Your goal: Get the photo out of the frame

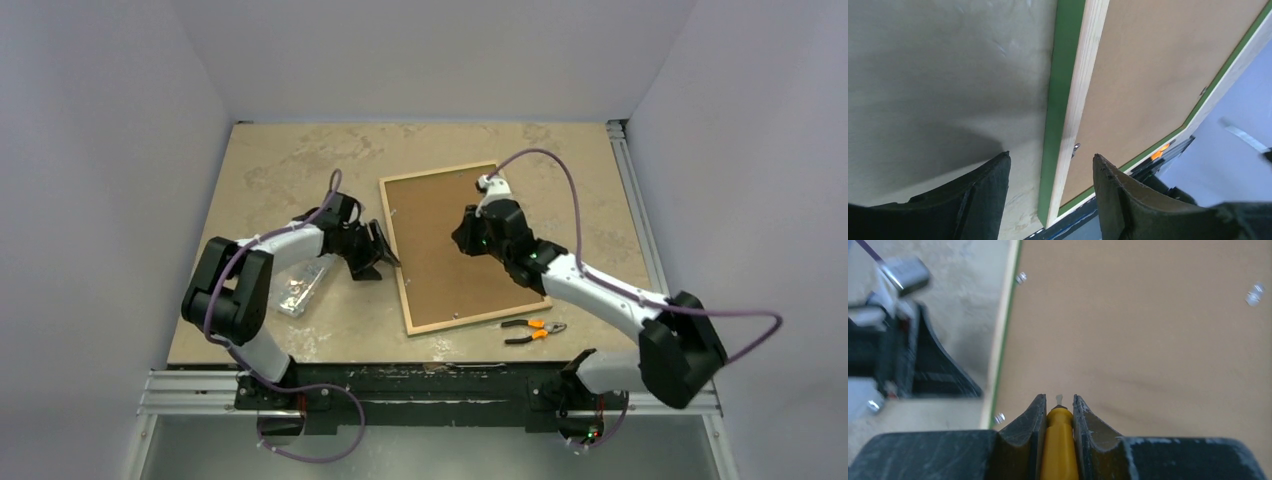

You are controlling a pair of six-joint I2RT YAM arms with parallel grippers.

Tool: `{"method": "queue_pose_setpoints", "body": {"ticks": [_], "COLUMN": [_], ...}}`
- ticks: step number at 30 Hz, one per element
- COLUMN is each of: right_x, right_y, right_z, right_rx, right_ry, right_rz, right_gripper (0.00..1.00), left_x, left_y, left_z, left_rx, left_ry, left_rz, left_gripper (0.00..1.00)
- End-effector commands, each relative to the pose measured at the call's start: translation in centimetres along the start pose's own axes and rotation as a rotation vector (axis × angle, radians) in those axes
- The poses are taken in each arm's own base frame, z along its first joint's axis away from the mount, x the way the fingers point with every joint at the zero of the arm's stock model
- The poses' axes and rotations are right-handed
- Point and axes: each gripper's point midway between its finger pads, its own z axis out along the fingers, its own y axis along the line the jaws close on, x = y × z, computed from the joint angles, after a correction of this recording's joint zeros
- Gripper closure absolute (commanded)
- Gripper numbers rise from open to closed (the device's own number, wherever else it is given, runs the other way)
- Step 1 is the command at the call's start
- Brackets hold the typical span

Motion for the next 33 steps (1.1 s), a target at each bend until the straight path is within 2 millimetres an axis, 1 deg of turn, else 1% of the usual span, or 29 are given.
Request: {"method": "queue_pose_setpoints", "body": {"ticks": [1,3,7,9,12,16,19,22,26,28,30,33], "right_x": [-5.7,-5.2,-3.5,-2.9,-1.4,0.2,1.4,1.9,2.3,2.6,3.1,4.3], "right_y": [5.3,6.6,8.4,9.3,10.3,10.4,10.0,10.0,11.1,11.6,11.5,11.3], "right_z": [3.3,4.6,6.4,6.7,6.6,6.0,5.7,5.7,5.9,6.0,6.1,6.3], "right_rx": [-0.145,-0.169,-0.192,-0.2,-0.221,-0.214,-0.213,-0.214,-0.25,-0.253,-0.23,-0.199], "right_ry": [-0.081,-0.052,0.0,0.017,0.047,0.063,0.074,0.085,0.096,0.101,0.112,0.147], "right_rz": [0.008,-0.01,-0.064,-0.082,-0.079,-0.066,-0.049,-0.048,-0.058,-0.074,-0.093,-0.133], "right_gripper": [1.0,1.0,1.0,1.0,1.0,1.0,1.0,1.0,1.0,1.0,1.0,1.0], "left_x": [1.6,2.4,2.6,2.3,1.6,0.7,0.1,-0.3,-0.4,-0.4,-0.5,-0.4], "left_y": [-2.9,-2.5,-1.5,-1.2,-1.3,-1.6,-1.4,-1.2,-0.8,-0.1,0.6,1.4], "left_z": [1.2,1.6,2.0,2.0,1.9,1.7,1.9,2.5,3.5,3.8,3.9,4.1], "left_rx": [0.11,0.079,0.062,0.039,0.029,0.032,0.03,0.017,-0.005,-0.031,-0.063,-0.095], "left_ry": [0.007,0.013,-0.023,-0.033,-0.059,-0.086,-0.086,-0.067,-0.042,-0.042,-0.043,-0.041], "left_rz": [0.082,0.105,0.082,0.082,0.085,0.058,0.018,-0.012,-0.029,-0.034,-0.034,-0.043], "left_gripper": [0.4,0.42,0.5,0.52,0.54,0.53,0.45,0.44,0.49,0.52,0.55,0.63]}}
